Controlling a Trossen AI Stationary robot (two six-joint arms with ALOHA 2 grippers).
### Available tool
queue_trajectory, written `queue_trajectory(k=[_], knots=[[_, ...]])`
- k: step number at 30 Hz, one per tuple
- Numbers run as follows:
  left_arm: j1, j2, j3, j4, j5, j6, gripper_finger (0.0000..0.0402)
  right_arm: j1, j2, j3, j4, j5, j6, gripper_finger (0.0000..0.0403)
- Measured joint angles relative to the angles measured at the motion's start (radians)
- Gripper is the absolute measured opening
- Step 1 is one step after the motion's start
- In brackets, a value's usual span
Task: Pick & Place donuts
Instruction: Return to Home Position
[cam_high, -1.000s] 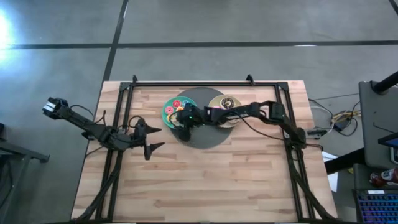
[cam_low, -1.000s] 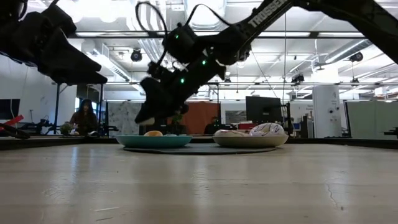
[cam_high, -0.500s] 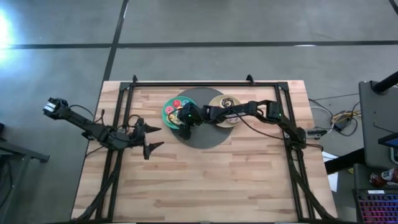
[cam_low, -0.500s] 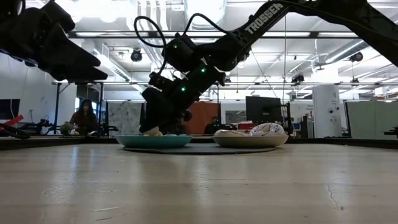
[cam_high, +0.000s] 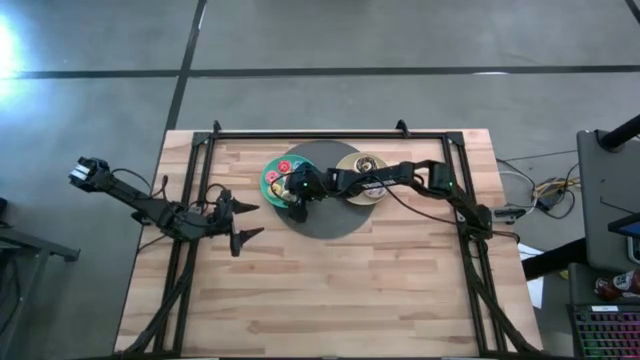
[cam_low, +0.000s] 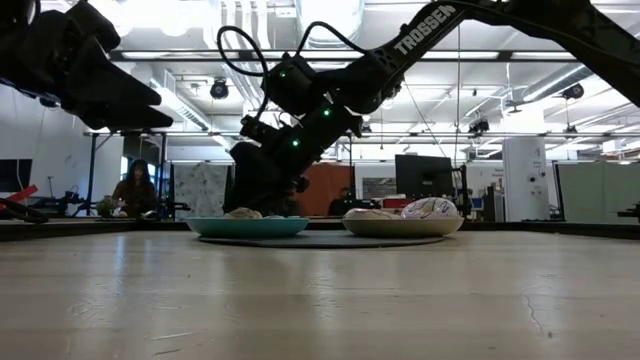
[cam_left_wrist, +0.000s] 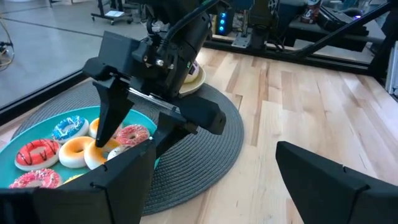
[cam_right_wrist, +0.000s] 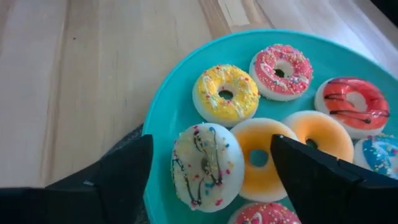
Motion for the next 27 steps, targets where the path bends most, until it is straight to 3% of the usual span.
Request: queue_trajectory(k=[6, 15, 19, 23, 27], knots=[[0.000, 0.000, 0.000, 0.023, 0.009, 0.021, 0.0307, 0.003, -0.070, 0.000, -0.044, -0.001, -0.050, 0.0342], [0.001, -0.004, 0.000, 0.157, 0.000, 0.193, 0.0307, 0.009, -0.289, -0.039, -0.212, -0.001, -0.071, 0.0352], [0.003, -0.007, -0.012, 0.239, -0.069, 0.247, 0.0307, 0.037, -0.406, -0.175, -0.210, 0.000, -0.138, 0.0352], [0.013, -0.015, -0.051, 0.363, -0.109, 0.311, 0.0307, 0.063, -0.558, -0.397, -0.031, -0.007, -0.172, 0.0354], [0.048, -0.019, -0.099, 0.486, -0.019, 0.371, 0.0307, 0.069, -0.744, -0.649, 0.180, -0.007, -0.169, 0.0354]])
